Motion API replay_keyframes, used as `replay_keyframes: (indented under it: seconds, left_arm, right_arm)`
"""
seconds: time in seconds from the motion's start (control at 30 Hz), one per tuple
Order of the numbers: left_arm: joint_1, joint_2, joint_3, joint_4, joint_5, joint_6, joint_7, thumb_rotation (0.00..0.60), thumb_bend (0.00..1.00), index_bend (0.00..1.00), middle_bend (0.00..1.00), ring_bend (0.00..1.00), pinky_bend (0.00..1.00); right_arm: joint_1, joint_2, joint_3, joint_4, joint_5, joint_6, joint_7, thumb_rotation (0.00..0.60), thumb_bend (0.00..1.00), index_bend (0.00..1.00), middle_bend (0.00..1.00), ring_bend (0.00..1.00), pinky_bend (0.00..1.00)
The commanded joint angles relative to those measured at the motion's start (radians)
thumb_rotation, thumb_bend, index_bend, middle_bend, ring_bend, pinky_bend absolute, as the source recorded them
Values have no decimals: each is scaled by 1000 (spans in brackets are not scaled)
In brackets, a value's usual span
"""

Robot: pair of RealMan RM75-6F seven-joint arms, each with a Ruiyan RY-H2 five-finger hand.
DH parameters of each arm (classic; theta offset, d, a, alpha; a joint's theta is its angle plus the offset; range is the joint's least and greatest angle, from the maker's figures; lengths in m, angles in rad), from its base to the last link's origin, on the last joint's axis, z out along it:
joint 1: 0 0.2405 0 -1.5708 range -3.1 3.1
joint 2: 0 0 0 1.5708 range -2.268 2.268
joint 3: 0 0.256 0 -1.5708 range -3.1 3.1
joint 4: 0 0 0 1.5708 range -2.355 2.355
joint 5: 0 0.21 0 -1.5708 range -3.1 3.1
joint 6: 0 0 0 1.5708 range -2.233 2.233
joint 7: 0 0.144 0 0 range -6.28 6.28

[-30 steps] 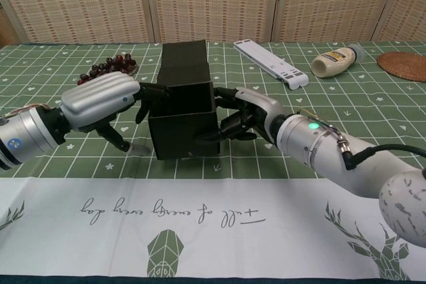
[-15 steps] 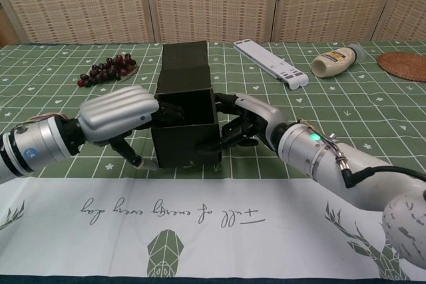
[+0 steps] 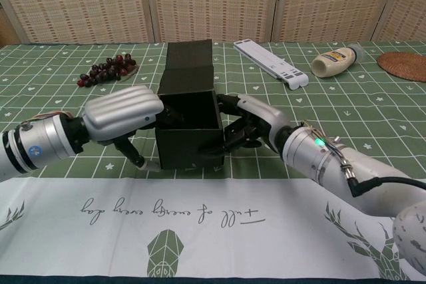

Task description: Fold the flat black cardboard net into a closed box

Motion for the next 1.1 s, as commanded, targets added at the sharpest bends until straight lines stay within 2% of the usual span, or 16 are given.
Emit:
replay_keyframes:
  seconds: [0.03,0.3,0.37,0.47,0.67,0.83,1.0,1.1]
  left_arm:
    - [-1,-1,0,-1,-2,0,1,600,91,620,562,610,890]
    - [3,1,7,-2,-5,6,9,600,91,605,566,612,890]
    - [4,6,7,-6,-7,8,9,600,91,531,545,611,889]
    - [7,18,2,-19,-14,15,12,600,91,417,434,595,889]
    - [19,57,-13,-94,-36,23,12,600,91,263,300,541,889]
    - [28,100,-20,-166,-44,29,46,600,91,185,239,526,887]
    - [41,150,-33,-246,-54,47,73,600,91,31,178,519,889]
    - [50,171,-41,-271,-61,59,74,600,91,0,160,519,890]
  right_arm:
    - [0,1,0,-2,0,0,0,600,77,449,466,801,1000]
    - [-3,4,-2,-7,1,3,-11,600,76,449,462,801,1000]
    - [-4,5,0,-8,5,2,-13,600,76,449,460,801,1000]
    - [-6,8,3,-12,11,2,-19,600,76,449,459,801,1000]
    - [-19,14,5,-20,27,7,-35,600,76,449,457,801,1000]
    - [-31,17,10,-26,40,15,-45,600,76,449,456,801,1000]
    - [-33,23,23,-29,55,13,-59,600,76,449,454,801,1000]
    - [-29,19,29,-22,65,3,-68,600,76,449,449,801,1000]
